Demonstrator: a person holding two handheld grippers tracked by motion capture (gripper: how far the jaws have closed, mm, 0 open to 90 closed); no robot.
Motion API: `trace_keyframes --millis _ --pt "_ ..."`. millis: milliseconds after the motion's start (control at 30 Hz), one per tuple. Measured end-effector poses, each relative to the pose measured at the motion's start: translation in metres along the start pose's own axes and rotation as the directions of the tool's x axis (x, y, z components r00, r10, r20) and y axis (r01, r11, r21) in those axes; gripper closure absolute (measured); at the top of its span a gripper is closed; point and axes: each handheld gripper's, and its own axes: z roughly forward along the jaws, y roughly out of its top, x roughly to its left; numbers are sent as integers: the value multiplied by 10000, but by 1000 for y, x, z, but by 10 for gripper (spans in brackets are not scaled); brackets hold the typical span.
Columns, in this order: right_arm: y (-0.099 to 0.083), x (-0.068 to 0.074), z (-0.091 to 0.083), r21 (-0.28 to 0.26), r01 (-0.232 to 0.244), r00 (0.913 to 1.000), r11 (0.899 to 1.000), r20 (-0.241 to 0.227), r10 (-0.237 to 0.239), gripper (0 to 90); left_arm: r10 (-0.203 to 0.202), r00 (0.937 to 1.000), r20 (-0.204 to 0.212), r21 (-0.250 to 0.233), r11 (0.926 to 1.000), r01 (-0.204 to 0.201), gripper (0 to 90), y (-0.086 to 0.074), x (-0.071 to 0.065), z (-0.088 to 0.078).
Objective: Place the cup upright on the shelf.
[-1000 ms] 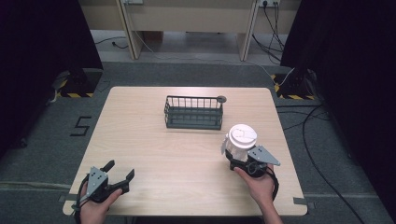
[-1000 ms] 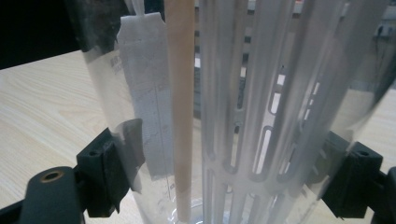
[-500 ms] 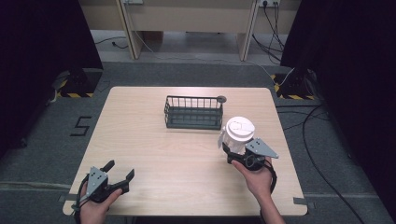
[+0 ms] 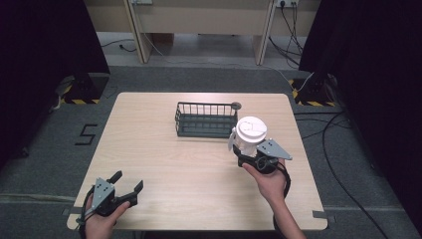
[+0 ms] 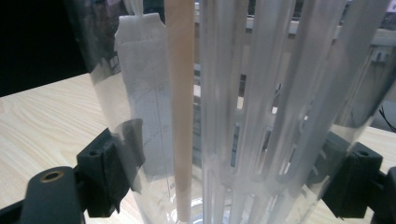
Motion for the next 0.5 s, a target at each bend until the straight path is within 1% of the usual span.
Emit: trace_keyframes --millis 200,233,500 --pt "6 1 7 5 43 10000 10000 -49 -43 184 4 10000 12 -16 10000 -4 146 0 0 0" --pt "8 2 11 -5 101 9999 9999 -67 -101 184 -3 10000 23 -14 10000 3 147 0 0 0" --pt "17 5 22 -52 100 9999 9999 -102 -101 184 0 10000 35 -11 10000 0 146 0 0 0"
